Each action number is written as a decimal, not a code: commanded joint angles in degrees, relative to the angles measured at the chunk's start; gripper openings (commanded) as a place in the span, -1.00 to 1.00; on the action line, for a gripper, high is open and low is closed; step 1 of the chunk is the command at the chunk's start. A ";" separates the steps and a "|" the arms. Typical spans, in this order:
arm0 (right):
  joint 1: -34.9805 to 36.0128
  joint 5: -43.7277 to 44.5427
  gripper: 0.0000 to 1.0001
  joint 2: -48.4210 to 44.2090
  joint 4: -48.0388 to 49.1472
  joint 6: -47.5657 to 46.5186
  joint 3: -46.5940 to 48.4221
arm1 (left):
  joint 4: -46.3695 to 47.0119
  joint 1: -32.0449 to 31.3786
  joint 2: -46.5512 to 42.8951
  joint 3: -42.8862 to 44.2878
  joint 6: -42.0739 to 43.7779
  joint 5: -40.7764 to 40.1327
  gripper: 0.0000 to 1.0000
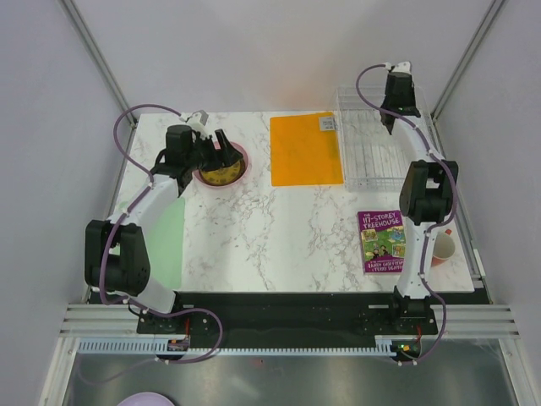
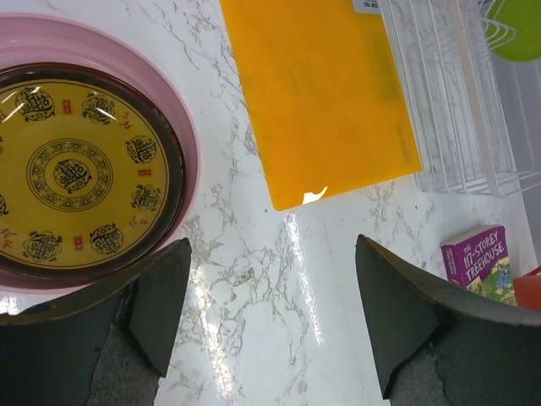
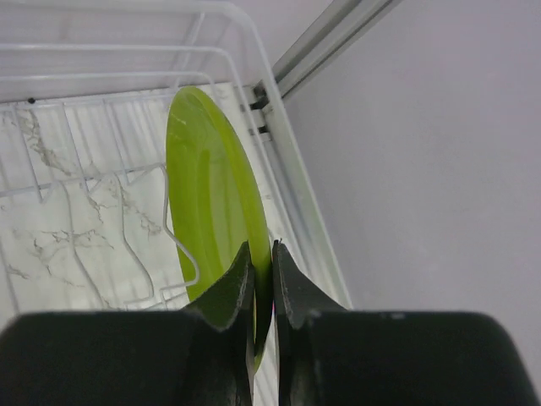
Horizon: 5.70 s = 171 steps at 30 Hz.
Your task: Unload the plates from the dish rack
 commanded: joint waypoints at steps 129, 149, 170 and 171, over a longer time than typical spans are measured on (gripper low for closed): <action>19.32 -48.31 0.27 -40.20 7.89 40.01 -54.54 | 12.39 14.49 7.46 0.59 -4.51 2.19 1.00; 19.23 -30.33 0.41 -49.16 1.73 27.20 -55.59 | -3.07 1.34 -14.39 2.97 9.62 -3.49 0.99; 19.23 -5.33 0.96 -63.14 8.84 19.35 -62.45 | -2.20 -6.78 -27.45 -2.75 17.38 -16.53 0.99; 19.23 -4.89 0.96 -63.32 8.75 19.18 -62.45 | -2.20 -6.78 -27.71 -2.84 17.47 -16.79 1.00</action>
